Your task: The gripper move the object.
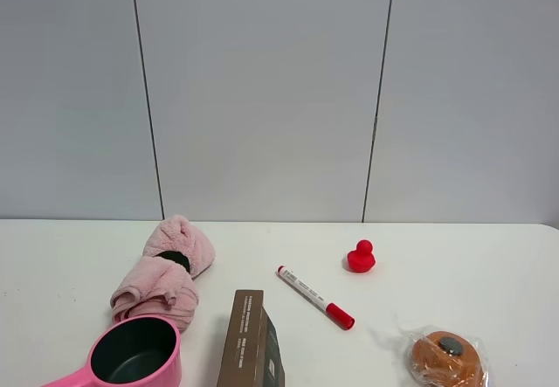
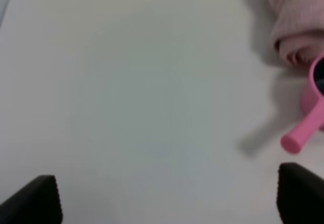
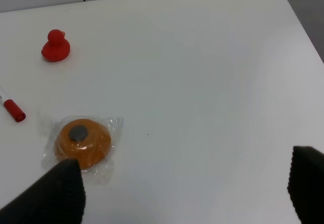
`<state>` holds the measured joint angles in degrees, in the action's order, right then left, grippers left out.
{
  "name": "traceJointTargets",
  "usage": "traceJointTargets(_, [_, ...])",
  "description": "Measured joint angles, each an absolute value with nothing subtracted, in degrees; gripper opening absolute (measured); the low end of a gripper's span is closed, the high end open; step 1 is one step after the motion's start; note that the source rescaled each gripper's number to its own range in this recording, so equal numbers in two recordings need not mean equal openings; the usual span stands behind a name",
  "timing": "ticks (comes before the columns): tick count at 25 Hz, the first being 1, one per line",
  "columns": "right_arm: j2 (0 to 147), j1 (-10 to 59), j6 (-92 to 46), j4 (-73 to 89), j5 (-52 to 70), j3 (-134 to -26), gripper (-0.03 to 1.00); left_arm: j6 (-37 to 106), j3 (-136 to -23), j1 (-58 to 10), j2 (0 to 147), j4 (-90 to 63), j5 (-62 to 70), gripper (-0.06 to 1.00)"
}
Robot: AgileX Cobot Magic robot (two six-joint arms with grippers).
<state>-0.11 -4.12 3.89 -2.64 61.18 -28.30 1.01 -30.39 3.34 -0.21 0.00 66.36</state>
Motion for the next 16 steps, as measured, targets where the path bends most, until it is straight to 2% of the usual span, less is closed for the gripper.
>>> traceJointTargets(3, [-0.1,-4.1,3.9,-2.6,61.2,-28.3,1.00,-1.8,-28.7,3.3,-0.2,0.0,61.7,0.98])
traceJointTargets(16, [-0.1,-4.1,3.9,-2.6,61.2,-28.3,1.00,-3.1,-28.1,3.3,-0.2,0.4,61.1,0.98])
